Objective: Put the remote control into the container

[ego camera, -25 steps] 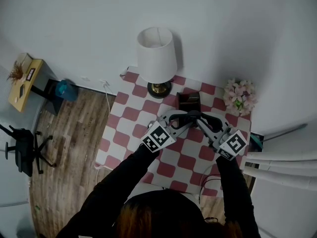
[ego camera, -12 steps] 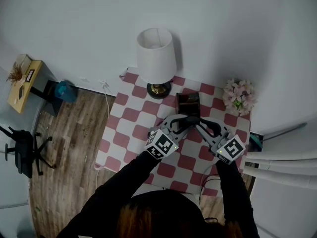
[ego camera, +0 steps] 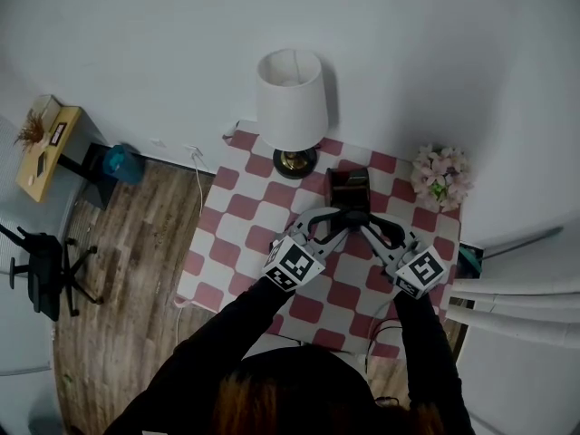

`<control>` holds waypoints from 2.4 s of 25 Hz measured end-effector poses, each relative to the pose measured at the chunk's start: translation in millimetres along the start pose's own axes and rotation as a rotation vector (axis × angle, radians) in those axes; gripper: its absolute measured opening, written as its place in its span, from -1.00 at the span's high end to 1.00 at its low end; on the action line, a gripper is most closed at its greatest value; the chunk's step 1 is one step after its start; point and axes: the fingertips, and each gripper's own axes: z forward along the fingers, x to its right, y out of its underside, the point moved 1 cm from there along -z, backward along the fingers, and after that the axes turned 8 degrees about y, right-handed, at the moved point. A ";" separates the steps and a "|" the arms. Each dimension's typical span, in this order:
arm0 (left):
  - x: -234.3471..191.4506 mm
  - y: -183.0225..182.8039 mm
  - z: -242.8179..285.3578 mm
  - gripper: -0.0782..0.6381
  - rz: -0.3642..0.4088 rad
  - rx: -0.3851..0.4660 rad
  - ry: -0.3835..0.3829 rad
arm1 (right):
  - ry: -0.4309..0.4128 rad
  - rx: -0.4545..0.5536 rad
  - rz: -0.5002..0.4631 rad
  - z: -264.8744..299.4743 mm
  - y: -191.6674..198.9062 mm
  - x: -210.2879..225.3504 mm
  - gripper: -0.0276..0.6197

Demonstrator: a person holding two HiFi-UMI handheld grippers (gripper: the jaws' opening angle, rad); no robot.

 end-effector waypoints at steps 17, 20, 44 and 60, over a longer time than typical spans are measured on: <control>-0.5 -25.6 -23.7 0.47 -0.019 0.094 -0.032 | 0.063 0.078 -0.003 -1.1 -31.6 1.4 0.69; 0.1 -29.5 -28.3 0.47 -0.034 0.108 -0.036 | 0.081 0.102 0.010 -2.6 -40.4 3.8 0.74; 17.1 -39.2 -81.9 0.76 -0.061 0.148 -0.121 | 0.179 0.236 0.065 -24.5 -89.7 -29.1 0.87; 58.2 -50.6 -148.4 0.76 -0.078 0.191 -0.208 | 0.242 0.203 0.114 -66.0 -90.8 -95.0 0.87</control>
